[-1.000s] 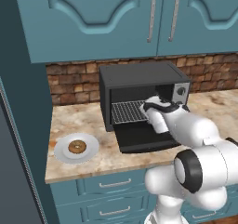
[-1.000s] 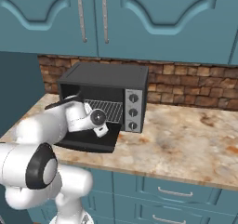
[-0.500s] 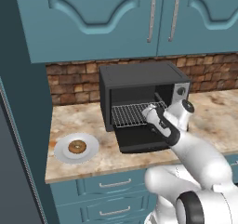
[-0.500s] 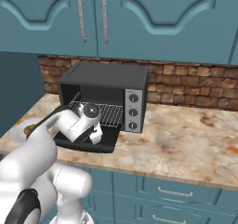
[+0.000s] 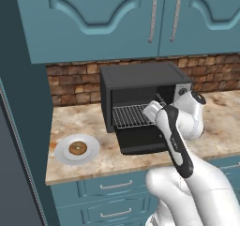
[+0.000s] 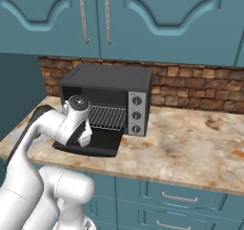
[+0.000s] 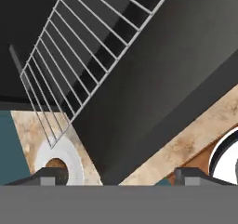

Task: Pick up the bagel from the plate, place it on the toaster oven rack, close the door, and set the timer.

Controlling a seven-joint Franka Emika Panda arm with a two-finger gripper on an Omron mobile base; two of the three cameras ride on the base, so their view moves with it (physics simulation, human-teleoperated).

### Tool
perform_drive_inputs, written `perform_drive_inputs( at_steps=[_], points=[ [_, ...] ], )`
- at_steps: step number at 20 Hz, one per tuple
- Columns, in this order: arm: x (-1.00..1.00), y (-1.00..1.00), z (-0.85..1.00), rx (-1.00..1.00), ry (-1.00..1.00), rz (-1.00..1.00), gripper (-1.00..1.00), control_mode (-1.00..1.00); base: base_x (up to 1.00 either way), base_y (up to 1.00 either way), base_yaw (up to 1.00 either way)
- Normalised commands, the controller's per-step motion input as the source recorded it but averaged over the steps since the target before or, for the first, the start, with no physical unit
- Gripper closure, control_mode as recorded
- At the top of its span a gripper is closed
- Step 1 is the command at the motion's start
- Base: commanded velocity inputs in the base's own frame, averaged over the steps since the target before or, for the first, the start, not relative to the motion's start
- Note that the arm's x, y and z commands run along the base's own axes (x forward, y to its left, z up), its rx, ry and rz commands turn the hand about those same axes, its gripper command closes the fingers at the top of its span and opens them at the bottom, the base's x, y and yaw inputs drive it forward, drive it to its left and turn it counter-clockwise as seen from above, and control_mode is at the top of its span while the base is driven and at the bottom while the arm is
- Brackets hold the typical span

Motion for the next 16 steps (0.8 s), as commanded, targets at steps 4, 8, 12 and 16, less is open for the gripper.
perform_drive_inputs(
  at_steps=[4,8,12,16],
  points=[
    [-0.42,1.00,0.51,-0.15,0.20,0.14,-1.00,-1.00,0.00,0.00,0.00],
    [-0.19,0.98,0.35,-0.13,0.28,0.10,-1.00,-1.00,0.00,0.00,0.00],
    [-0.01,0.81,0.19,-0.07,0.30,0.06,-1.00,-1.00,0.00,0.00,0.00],
    [0.00,0.65,0.01,0.00,0.14,0.04,-1.00,-1.00,0.00,0.00,0.00]
  ],
)
